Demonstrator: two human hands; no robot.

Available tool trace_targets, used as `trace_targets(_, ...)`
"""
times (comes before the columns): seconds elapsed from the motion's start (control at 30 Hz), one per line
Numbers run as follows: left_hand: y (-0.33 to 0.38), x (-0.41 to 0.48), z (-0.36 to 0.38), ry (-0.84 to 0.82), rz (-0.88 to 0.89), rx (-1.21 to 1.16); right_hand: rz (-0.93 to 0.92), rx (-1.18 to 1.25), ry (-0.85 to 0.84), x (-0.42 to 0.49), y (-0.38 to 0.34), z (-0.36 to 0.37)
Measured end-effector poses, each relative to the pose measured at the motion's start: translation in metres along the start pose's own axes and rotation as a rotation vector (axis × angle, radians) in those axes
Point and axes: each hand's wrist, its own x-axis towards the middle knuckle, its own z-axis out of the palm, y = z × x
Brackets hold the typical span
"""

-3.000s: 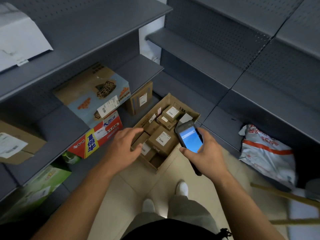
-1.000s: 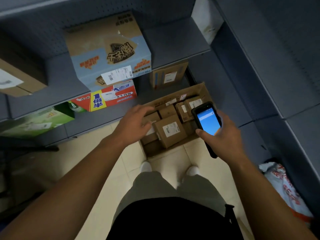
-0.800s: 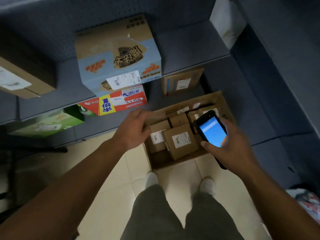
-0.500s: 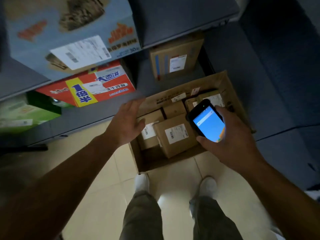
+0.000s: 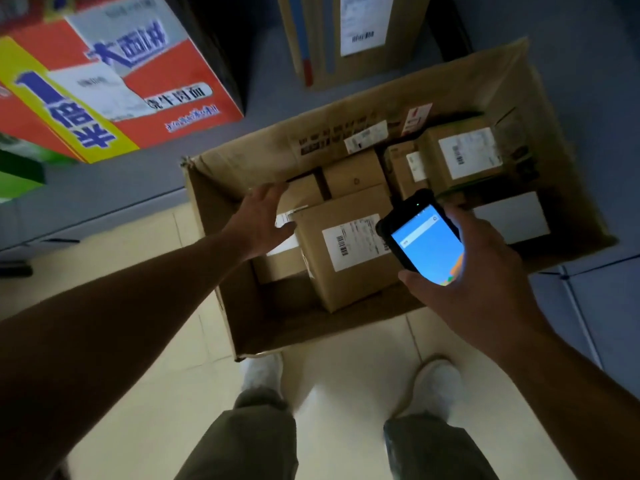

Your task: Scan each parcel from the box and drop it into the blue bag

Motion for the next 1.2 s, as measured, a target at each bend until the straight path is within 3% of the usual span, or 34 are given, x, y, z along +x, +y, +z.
trace_targets(0.3,-0.009,0.073,0.083,-0.127,-0.146,0.002,0.024,0.019,-0.013,0.016,0.051,0.057)
trace_targets(0.57,-0.013,0.093,0.098,-0.183,-0.18,-0.127,-0.004,-0.046,-0.021,0.02,0.065,0.064)
trace_targets(0.83,-0.013,0.083,0.079,-0.139,-0.186,-0.457,-0.019,0.01,0.006,0.024,0.057,0.053)
trace_targets(1.2,0.024,0.05,0.043,0.004,-0.162,-0.476,-0.01,0.007,-0.001,0.002,0.037,0.027)
